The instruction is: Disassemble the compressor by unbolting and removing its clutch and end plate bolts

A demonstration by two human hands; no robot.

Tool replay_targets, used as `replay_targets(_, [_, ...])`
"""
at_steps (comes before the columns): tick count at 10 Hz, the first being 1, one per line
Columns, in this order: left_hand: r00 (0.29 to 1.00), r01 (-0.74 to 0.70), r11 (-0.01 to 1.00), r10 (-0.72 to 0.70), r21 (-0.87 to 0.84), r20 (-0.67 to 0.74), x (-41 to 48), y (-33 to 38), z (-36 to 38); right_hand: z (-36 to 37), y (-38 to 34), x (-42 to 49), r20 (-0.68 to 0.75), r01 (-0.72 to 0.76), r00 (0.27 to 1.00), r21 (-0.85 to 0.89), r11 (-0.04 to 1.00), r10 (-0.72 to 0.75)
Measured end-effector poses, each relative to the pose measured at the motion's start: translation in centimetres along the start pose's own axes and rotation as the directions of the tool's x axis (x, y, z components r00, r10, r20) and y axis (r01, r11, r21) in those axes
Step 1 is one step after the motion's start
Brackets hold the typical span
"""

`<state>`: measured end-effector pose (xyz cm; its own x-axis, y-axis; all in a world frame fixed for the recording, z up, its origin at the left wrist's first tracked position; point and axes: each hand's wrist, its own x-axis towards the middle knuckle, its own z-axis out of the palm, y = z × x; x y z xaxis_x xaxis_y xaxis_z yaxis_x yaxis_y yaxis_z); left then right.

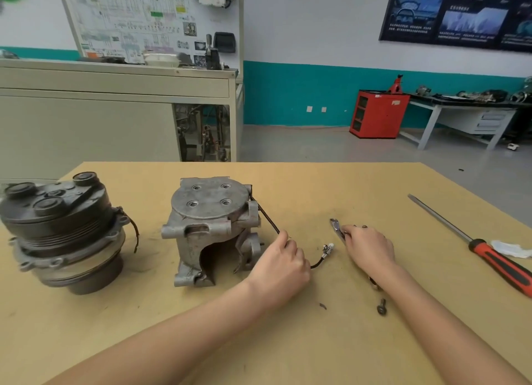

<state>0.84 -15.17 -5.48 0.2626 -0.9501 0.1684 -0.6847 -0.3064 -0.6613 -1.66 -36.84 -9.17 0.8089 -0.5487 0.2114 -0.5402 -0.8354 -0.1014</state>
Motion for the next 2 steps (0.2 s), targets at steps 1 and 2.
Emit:
replay_targets(1, [0.996,-0.050,0.999,0.050,0.000,-0.075,-0.4,0.5,0.9,-0.4,0.0,-0.3,0.015,-0.008,1.000,0.002,1.000,0.008])
replay_targets(2, [0.963,-0.100,0.985,0.061,-0.138,-0.264,-1.3,-0.5,0.4,-2.4,0.5,-1.1,-0.088,0.011,0.996,0.133,0.991,0.001])
